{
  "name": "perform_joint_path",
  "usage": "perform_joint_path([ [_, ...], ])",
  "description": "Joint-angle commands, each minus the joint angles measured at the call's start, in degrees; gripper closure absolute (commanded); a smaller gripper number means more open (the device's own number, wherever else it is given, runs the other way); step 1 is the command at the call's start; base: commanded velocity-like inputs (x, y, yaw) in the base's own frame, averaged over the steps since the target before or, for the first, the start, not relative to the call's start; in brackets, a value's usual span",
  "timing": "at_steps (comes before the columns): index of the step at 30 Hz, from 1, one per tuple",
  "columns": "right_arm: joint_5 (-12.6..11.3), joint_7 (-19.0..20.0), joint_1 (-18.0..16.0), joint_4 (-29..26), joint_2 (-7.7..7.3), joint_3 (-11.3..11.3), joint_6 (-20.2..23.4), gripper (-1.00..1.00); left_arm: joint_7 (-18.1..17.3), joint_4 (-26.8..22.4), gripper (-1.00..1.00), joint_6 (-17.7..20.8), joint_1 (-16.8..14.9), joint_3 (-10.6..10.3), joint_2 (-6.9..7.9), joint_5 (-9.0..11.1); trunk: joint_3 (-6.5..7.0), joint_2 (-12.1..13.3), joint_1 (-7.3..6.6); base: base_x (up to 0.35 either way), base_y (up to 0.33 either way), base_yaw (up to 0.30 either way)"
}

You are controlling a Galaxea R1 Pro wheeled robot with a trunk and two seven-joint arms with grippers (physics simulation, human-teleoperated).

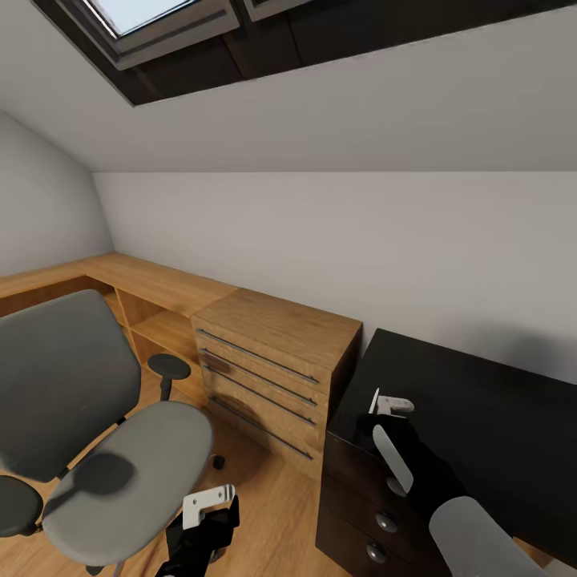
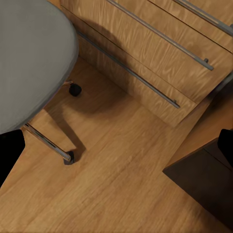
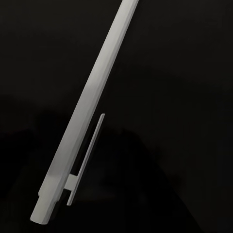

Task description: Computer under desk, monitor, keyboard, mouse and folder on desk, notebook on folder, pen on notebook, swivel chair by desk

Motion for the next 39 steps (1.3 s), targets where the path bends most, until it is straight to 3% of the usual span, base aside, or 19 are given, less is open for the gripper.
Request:
perform_joint_path([
  [1,-0.82,-0.47,-0.01,1.95,-0.09,0.31,0.66,1.00,0.44,-0.09,-1.00,0.13,-0.01,-0.05,0.00,0.53,-0.06,-0.03,0.00,0.000,0.000,0.000],
  [16,-2.98,-0.31,-0.01,1.39,-0.09,-0.20,2.64,1.00,0.44,-0.13,-1.00,0.13,-0.01,-0.05,0.00,0.53,-0.06,-0.03,0.00,0.000,0.000,0.000],
  [39,-3.28,-0.31,-0.01,0.96,-0.19,-0.23,2.80,1.00,0.44,-0.11,-1.00,0.16,-0.01,-0.05,0.00,0.53,-0.06,-0.03,0.00,0.000,0.000,0.000],
])
